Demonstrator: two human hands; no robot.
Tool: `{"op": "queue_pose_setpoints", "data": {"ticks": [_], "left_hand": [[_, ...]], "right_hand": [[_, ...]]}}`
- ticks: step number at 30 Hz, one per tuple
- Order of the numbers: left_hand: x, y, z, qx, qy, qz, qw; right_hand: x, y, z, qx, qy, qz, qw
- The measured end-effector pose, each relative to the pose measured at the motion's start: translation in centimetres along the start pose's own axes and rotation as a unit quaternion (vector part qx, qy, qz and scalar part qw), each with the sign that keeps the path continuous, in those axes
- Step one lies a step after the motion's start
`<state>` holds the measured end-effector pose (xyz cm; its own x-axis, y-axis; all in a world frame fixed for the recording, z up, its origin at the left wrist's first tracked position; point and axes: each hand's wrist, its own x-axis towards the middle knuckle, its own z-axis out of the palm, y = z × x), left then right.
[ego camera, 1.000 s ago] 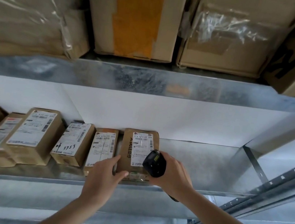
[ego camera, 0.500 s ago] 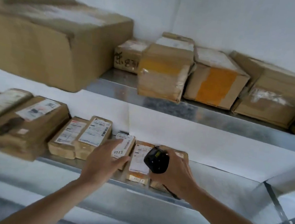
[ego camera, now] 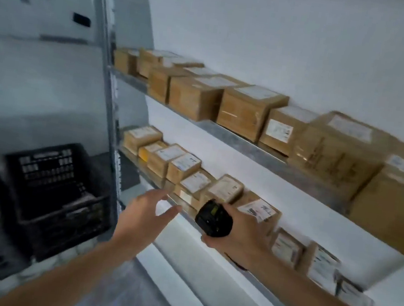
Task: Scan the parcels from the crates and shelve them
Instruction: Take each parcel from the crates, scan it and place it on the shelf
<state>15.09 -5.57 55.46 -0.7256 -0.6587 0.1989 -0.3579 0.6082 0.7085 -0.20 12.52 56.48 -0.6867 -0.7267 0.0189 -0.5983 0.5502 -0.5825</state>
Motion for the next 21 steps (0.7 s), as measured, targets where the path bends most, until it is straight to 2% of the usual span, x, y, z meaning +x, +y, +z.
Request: {"op": "queue_pose_setpoints", "data": {"ticks": [6,10,15,21], "left_hand": [[2.0,-13.0,-15.2,0.044,0.080,-0.082,0.992],[2.6,-20.3,-21.8,0.082,0.105,-0.120,0.984],[4.7,-27.9,-25.2,0.082,0.119,-0.166,0.975],[10.1,-36.3,-24.9,0.085,0.105,-0.198,0.971]], "right_hand": [[7.6,-15.6,9.3,-0.007,-0.056,-0.082,0.995],[11.6,-23.3,14.8,-0.003,-0.089,-0.129,0.988],[16.7,-28.6,21.2,0.003,-0.104,-0.129,0.986],[25.0,-30.5,27.7,-0.035,-0.142,-0.109,0.983]]}}
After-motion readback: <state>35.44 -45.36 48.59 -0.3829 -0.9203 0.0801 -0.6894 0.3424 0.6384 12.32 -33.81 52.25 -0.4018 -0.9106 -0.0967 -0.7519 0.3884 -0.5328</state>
